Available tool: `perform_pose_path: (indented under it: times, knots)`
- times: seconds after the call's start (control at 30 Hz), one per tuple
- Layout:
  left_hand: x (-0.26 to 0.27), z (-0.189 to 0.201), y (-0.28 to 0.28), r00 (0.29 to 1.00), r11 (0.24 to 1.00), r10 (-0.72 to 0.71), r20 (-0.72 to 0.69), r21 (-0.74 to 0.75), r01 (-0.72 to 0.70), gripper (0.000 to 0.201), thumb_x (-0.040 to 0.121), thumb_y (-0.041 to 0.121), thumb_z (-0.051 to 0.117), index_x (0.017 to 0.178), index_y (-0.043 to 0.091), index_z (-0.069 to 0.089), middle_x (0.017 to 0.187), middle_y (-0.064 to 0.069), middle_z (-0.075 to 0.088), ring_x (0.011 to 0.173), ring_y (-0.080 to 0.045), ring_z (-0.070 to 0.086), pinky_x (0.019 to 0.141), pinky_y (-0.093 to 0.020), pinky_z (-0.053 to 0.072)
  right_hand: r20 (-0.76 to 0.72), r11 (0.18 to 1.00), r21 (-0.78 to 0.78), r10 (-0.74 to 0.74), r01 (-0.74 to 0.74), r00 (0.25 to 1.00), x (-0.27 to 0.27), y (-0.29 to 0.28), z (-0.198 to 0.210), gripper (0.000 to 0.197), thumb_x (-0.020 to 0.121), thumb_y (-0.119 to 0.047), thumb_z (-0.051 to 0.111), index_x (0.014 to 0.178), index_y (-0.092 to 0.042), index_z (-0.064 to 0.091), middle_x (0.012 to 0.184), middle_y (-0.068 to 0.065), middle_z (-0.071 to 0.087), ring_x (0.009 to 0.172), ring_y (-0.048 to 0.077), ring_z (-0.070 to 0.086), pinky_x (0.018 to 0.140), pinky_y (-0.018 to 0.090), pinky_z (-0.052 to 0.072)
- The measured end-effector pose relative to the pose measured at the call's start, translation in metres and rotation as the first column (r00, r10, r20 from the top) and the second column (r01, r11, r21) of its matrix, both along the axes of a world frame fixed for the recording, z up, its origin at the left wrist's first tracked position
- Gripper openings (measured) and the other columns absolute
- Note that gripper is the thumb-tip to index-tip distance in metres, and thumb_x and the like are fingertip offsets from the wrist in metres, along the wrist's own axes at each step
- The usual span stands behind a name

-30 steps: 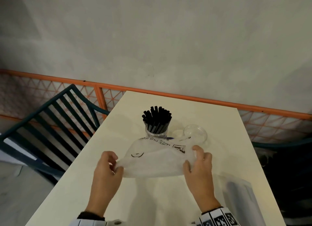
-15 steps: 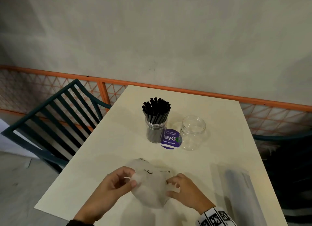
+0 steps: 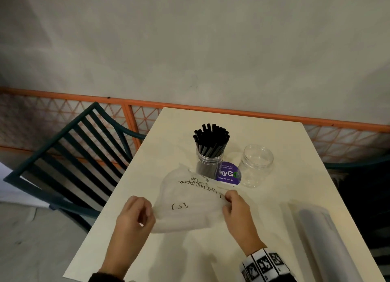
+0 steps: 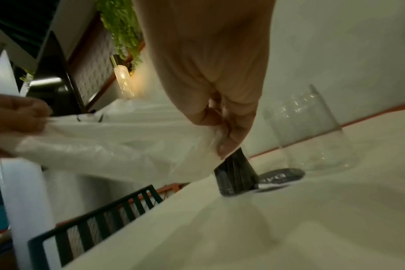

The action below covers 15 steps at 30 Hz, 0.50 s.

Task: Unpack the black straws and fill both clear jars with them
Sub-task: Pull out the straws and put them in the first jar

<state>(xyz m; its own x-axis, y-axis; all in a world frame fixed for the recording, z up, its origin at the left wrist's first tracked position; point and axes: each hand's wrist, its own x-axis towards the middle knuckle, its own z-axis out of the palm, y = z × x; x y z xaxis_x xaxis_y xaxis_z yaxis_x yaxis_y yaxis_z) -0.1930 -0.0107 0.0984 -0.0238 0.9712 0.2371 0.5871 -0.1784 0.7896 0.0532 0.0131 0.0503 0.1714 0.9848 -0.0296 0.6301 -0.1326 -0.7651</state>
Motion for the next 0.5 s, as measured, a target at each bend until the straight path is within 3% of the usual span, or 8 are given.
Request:
perform_pose_path:
  times: [0.1,0.17,0.23,0.3,0.33,0.43,0.5]
  knots:
    - [-0.005,-0.014,0.006,0.999,0.997,0.028,-0.026,-0.068,-0.03,0.032,0.081,0.0,0.059,0.074,0.031,0.052,0.068,0.0,0.049,0.062,-0.012,0.049,0.053,-0.012,0.039,-0.103,0.999,0.032,-0.032,0.036,0.994,-0.012,0.002,0.013,0.038,0.091,0.001,0.044,0.126,-0.013,0.05,0.121,0.007,0.061,0.109,0.019,0.056,0.089,0.014,0.04]
    - [-0.01,-0.019,0.01,0.997,0.989,-0.002,0.077,-0.148,0.013,0.02,0.088,0.008,0.055,0.075,0.023,0.055,0.064,0.0,0.056,0.05,-0.01,0.049,0.046,-0.011,0.036,-0.241,1.0,0.013,0.01,-0.007,0.97,-0.022,0.001,0.016,0.042,0.093,-0.007,0.046,0.131,-0.022,0.039,0.115,0.0,0.063,0.103,0.015,0.059,0.079,0.008,0.045]
    - [-0.011,-0.018,0.013,0.967,0.965,-0.048,0.249,-0.237,0.109,0.014,0.092,0.016,0.047,0.08,0.015,0.053,0.071,-0.001,0.063,0.05,-0.008,0.054,0.05,-0.011,0.042,-0.346,0.998,-0.044,0.016,-0.033,0.938,-0.036,0.0,0.013,0.048,0.087,-0.019,0.059,0.126,-0.029,0.034,0.11,-0.007,0.061,0.102,0.011,0.059,0.08,0.012,0.048]
    - [-0.01,-0.013,0.015,0.916,0.93,-0.079,0.394,-0.302,0.21,0.014,0.094,0.019,0.042,0.085,0.01,0.049,0.077,-0.006,0.068,0.064,-0.018,0.064,0.059,-0.02,0.052,-0.294,0.998,-0.055,-0.048,0.033,0.955,-0.049,0.001,0.005,0.059,0.075,-0.031,0.073,0.122,-0.024,0.037,0.115,-0.006,0.055,0.107,0.012,0.054,0.09,0.025,0.047]
    - [-0.011,-0.011,0.016,0.891,0.913,-0.08,0.448,-0.327,0.246,0.014,0.095,0.019,0.041,0.088,0.008,0.048,0.076,-0.011,0.069,0.068,-0.02,0.066,0.061,-0.023,0.054,-0.231,0.996,-0.04,-0.092,0.085,0.969,-0.054,0.002,0.0,0.058,0.074,-0.029,0.074,0.12,-0.019,0.04,0.116,-0.001,0.053,0.108,0.016,0.053,0.09,0.027,0.045]
    - [-0.02,-0.008,0.019,0.823,0.851,-0.141,0.551,-0.357,0.385,0.016,0.087,0.018,0.057,0.087,0.006,0.047,0.075,-0.02,0.067,0.07,-0.018,0.065,0.064,-0.022,0.053,-0.075,0.991,-0.025,-0.13,0.129,0.989,-0.063,0.001,0.002,0.039,0.083,-0.003,0.059,0.116,-0.012,0.041,0.117,0.009,0.055,0.109,0.022,0.054,0.087,0.02,0.04]
    - [-0.031,-0.013,0.022,0.822,0.814,-0.245,0.514,-0.351,0.463,0.024,0.069,0.025,0.069,0.075,0.013,0.049,0.071,-0.011,0.064,0.068,-0.017,0.059,0.061,-0.025,0.047,-0.021,0.995,-0.094,-0.022,0.02,1.0,-0.065,-0.004,0.007,0.045,0.085,0.005,0.048,0.124,-0.015,0.037,0.121,0.009,0.056,0.111,0.021,0.055,0.089,0.019,0.04]
